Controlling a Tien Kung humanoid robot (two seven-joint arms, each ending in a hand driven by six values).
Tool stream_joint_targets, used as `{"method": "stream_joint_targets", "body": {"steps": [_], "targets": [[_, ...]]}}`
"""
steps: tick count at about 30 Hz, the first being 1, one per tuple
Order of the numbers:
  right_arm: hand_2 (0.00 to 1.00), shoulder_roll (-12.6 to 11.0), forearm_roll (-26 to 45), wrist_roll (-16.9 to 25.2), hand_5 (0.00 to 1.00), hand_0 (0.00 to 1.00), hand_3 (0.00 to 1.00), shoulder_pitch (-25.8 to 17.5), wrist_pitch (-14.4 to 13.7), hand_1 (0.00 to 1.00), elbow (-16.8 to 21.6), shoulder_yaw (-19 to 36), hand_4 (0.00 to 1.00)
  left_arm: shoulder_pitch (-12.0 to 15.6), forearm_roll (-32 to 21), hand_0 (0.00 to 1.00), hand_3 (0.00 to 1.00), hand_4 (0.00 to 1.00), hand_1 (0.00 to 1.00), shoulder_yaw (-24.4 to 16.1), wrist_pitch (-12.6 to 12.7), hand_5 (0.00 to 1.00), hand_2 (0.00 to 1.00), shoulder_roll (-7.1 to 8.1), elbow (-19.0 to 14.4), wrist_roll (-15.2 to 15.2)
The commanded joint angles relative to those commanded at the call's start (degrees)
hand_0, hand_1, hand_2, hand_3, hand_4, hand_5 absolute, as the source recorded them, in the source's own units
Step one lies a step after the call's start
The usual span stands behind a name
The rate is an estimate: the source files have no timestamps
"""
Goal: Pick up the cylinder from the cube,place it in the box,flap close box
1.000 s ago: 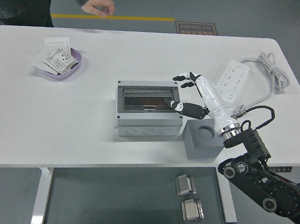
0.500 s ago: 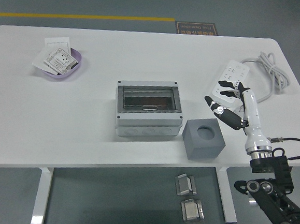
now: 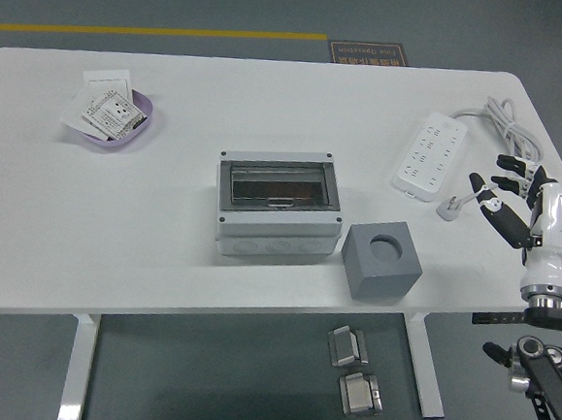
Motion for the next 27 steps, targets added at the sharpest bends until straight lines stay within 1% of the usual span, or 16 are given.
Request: {"method": "stream_joint_targets", "body": {"steps": [6,11,17,21,24,25,27], "targets": [[0.693,0.54,2.15,0.98,0.403,0.634,0.652,-0.19,0.53,0.585,-0.16,1.15,0.913,0.15,-0.35,0.646,0.652,0.684,0.643,0.03,0.06,0.316,0.526,0.16,0.0,0.03],[0.693,1.29,4.04,1.83,0.409,0.634,0.652,0.66,1.03,0.584,-0.24,1.93,0.917,0.46,-0.82,0.646,0.652,0.685,0.642,0.17,0.16,0.317,0.526,0.27,0.0,0.32],[0.696,1.57,7.14,3.04,0.411,0.635,0.655,1.25,1.71,0.584,-0.05,1.97,0.919,0.79,-0.19,0.646,0.652,0.685,0.643,-0.78,0.33,0.319,0.527,0.5,0.0,0.99],[0.698,1.82,9.28,4.0,0.421,0.635,0.653,1.27,2.2,0.599,-0.16,1.84,0.928,0.73,-0.28,0.646,0.653,0.685,0.643,-0.79,0.37,0.32,0.527,0.59,0.0,0.92],[0.698,1.99,11.42,4.94,0.421,0.635,0.653,1.21,3.19,0.599,-0.17,1.67,0.928,0.66,-0.49,0.646,0.653,0.685,0.643,-0.6,0.36,0.32,0.527,0.54,0.0,0.79],[0.698,2.05,12.02,5.19,0.443,0.638,0.654,1.22,3.58,0.604,-0.19,1.66,0.947,0.65,-0.55,0.646,0.654,0.686,0.643,-0.54,0.36,0.322,0.527,0.51,0.0,0.77],[0.698,2.17,12.85,5.51,0.443,0.638,0.654,1.24,4.25,0.604,-0.28,1.71,0.947,0.66,-0.58,0.646,0.654,0.686,0.643,-0.5,0.35,0.322,0.527,0.44,0.0,0.77]]}}
